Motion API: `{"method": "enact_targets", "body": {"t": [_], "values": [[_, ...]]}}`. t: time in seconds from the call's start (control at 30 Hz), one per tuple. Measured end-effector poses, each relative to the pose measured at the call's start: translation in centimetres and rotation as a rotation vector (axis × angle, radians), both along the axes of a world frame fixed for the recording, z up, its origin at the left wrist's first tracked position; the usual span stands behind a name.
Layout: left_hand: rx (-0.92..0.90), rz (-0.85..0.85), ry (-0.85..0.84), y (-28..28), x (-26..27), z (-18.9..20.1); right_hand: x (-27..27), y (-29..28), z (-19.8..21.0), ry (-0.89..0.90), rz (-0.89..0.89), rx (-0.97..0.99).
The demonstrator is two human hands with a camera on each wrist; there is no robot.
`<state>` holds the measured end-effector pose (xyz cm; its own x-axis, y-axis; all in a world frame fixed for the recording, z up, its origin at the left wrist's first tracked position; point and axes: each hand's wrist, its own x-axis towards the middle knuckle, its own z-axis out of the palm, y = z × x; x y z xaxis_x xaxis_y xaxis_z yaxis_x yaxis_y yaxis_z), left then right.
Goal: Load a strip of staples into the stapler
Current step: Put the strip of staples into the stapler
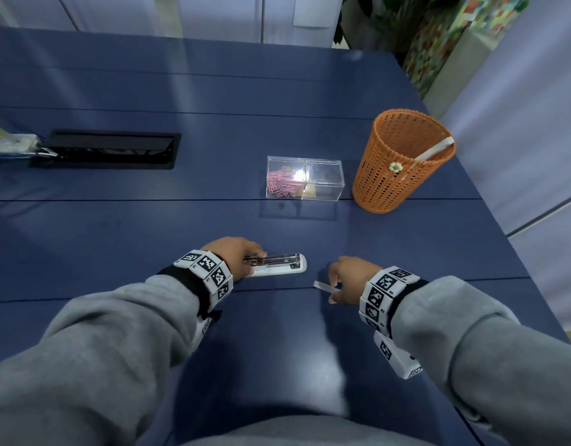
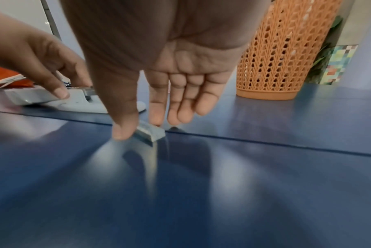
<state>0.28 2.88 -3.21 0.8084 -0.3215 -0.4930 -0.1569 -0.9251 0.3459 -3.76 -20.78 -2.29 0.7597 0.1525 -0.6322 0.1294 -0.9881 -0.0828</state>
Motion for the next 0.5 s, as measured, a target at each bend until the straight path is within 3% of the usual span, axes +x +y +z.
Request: {"method": "enact_targets", "body": {"t": [0.27,0.4,0.5], "values": [[-0.015,0.005,0.006,0.0,-0.2,0.1,-0.8,0.7,0.4,-0.040,-0.048,0.013],[-0.013,0.010,0.005,0.1,-0.2,0.0,-0.1,0.5,1.8,-0.178,-0.248,0.265],[-0.013,0.010,0.002,0.1,-0.2,0.0,0.7,1.5,3.1,-0.237,-0.303,0.434]]}}
